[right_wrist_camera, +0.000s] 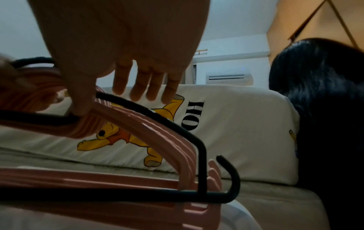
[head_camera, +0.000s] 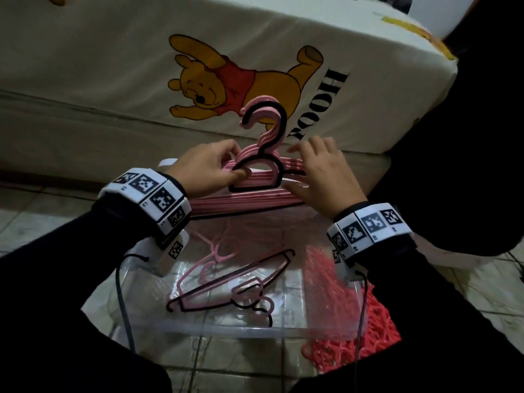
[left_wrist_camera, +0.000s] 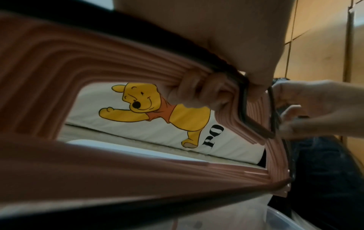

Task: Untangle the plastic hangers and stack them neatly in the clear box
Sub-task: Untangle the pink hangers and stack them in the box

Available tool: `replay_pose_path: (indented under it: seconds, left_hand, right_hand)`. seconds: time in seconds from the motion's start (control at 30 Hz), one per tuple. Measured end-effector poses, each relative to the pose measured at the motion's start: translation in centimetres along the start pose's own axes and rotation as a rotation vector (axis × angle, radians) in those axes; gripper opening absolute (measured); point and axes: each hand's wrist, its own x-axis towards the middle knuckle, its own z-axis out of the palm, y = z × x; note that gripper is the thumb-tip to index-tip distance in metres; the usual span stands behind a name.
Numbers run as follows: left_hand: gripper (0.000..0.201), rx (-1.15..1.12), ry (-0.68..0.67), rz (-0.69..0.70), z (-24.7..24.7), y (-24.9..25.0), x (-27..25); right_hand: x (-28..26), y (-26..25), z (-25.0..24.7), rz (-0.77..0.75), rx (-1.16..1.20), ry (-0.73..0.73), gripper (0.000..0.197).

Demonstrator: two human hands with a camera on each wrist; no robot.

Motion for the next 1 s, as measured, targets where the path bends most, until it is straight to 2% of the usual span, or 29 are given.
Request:
replay_pose_path:
  seconds: [0.07, 0.1, 0.2, 0.27, 0.33, 0.4, 0.5, 0.6, 0.73, 0.87, 1.0]
  left_hand:
    - [0.021, 0.001, -0.008, 0.004, 0.1, 0.1, -0.1]
    - [0.019, -0.004, -0.012, 0.005, 0.1, 0.3, -0.2]
    - [0.017, 0.031, -0.015, -0.004, 0.5, 0.7, -0.2]
    - [0.022, 0.208, -0.007, -0.039, 1.1, 0.8, -0.2]
    - [0.027, 0.445, 0.007, -0.048, 1.8, 0.8, -0.1]
    - [0.027, 0.52, 0.006, -0.041, 2.4, 0.6, -0.2]
    - [0.028, 0.531, -0.009, -0.032, 3.1, 0.4, -0.2]
    - [0.033, 0.427, -0.028, -0.05, 2.7, -0.1, 0.1]
    - [0.057, 0.552, -0.056, -0.035, 1.6, -2.0, -0.1]
    - [0.071, 0.495, -0.095, 0.049, 1.9, -2.6, -0.2]
    - [0.072, 0.462, -0.087, -0.036, 2.0, -2.5, -0.1]
  right_hand:
    - [0.0, 0.0, 0.5, 0.017, -0.02, -0.1, 0.064]
    - [0.0, -0.1, 0.9, 0.033, -0.008, -0.141, 0.062]
    - [0.1, -0.6, 1.8, 0.058, 0.018, -0.159, 0.031]
    - [0.3, -1.1, 2.1, 0.074, 0.012, -0.193, 0.019]
    - [0.3, -1.6, 2.5, 0.057, 0.026, -0.254, 0.021]
    - [0.2, -2.2, 3.1, 0.042, 0.057, -0.271, 0.025]
    - [0.1, -2.6, 3.9, 0.07, 0.126, -0.276, 0.025]
    - [0.1, -2.1, 4.5, 0.1, 0.194, -0.307, 0.022]
    - [0.3, -0.8, 4.3, 0.184, 0.278, -0.317, 0.014]
    - [0.3, -0.3, 4.2, 0.232, 0.343, -0.277, 0.018]
    - [0.4, -0.5, 4.4, 0.217, 0.346, -0.285, 0.02]
